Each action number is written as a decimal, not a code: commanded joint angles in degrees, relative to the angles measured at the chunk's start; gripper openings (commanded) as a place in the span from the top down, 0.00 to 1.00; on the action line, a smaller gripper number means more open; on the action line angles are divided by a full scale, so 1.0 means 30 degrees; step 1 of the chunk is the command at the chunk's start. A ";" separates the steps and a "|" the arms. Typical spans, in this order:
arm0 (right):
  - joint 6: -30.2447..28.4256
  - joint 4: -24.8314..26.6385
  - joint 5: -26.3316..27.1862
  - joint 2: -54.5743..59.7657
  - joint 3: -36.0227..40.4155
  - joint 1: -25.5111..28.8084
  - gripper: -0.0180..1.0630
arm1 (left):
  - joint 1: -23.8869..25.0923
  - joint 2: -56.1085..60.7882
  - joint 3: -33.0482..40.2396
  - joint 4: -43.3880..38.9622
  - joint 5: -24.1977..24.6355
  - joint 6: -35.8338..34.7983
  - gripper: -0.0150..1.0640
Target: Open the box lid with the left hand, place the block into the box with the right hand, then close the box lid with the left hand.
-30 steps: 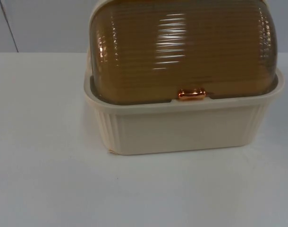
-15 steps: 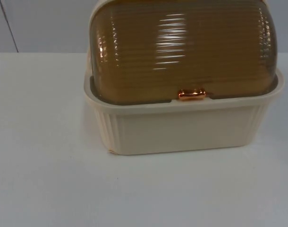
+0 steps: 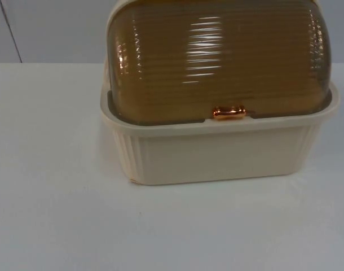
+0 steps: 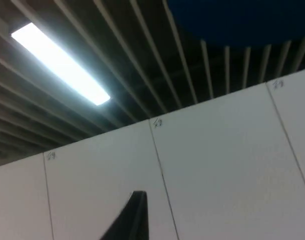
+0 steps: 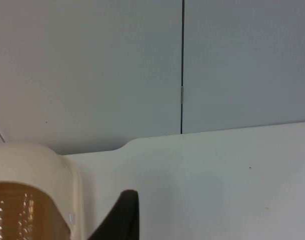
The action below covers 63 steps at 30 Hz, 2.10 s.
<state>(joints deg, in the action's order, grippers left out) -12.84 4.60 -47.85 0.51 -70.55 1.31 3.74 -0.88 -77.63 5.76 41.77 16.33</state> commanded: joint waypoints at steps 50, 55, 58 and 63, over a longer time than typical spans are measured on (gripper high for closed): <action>0.4279 -0.1104 -0.4541 -0.0171 0.5165 -0.1475 0.03 | -0.0992 0.0295 0.5785 -0.0700 0.5961 -0.4272 0.03; 0.4918 -0.2380 -0.5455 -0.0171 0.6697 -0.1475 0.03 | -0.0992 0.0295 0.7959 -0.0664 0.6455 -0.4272 0.03; 0.4918 -0.2535 -0.5686 -0.0171 0.8006 -0.1475 0.03 | -0.0992 0.0295 0.9773 -0.0580 0.6455 -0.4272 0.03; 0.4918 -0.2535 -0.5686 -0.0171 0.9885 -0.1475 0.03 | -0.0992 0.0295 1.2160 -0.0580 0.6501 -0.4272 0.03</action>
<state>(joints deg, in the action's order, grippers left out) 1.77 -2.79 -64.82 -0.04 -42.11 -2.97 0.72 -0.02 -42.71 4.09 61.31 4.00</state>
